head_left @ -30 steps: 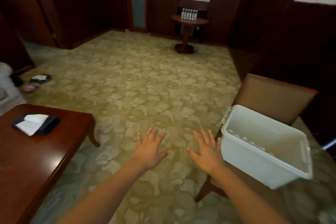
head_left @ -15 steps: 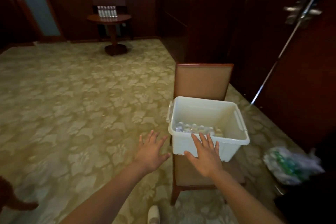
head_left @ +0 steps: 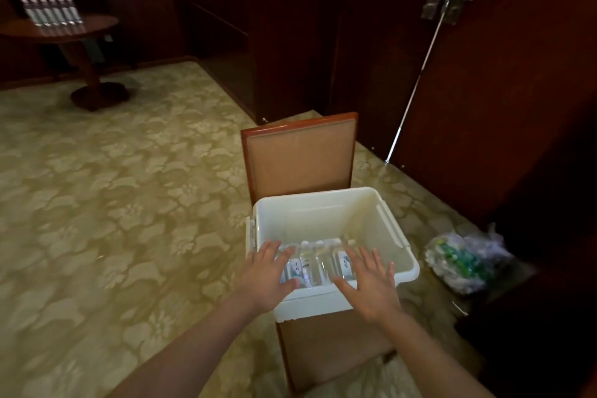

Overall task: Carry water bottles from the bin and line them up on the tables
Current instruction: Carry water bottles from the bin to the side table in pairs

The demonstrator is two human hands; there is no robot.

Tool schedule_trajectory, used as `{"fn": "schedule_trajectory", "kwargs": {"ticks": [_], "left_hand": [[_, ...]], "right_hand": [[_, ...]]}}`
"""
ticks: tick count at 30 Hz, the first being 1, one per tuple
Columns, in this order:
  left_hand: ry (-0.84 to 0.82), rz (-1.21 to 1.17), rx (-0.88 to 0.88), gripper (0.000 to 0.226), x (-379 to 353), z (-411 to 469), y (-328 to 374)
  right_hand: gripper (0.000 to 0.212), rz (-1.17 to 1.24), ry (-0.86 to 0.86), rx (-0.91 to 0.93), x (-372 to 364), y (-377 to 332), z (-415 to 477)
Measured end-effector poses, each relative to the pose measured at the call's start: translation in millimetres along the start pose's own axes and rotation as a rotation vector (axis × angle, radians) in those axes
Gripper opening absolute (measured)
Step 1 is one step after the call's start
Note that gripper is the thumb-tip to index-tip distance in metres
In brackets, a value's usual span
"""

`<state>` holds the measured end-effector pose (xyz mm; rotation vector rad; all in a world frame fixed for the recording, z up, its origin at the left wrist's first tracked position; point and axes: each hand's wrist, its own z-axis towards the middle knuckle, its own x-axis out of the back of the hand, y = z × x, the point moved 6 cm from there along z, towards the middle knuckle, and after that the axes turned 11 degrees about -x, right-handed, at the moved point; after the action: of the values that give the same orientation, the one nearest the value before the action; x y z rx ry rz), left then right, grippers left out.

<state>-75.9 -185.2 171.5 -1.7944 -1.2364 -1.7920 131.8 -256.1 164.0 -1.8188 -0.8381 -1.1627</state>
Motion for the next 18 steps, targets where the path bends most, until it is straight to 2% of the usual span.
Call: {"fn": "schedule_trajectory", "kwargs": {"ticks": [10, 18], "left_hand": [[-0.146, -0.107, 0.054, 0.073, -51.9, 89.4, -22.9], [-0.257, -0.138, 0.224, 0.074, -89.9, 179.1, -46.5]], "right_hand": [[0.073, -0.013, -0.207, -0.051, -25.2, 28.0, 93.0], [0.073, -0.067, -0.431, 0.002, -72.6, 46.7, 216.4]]}}
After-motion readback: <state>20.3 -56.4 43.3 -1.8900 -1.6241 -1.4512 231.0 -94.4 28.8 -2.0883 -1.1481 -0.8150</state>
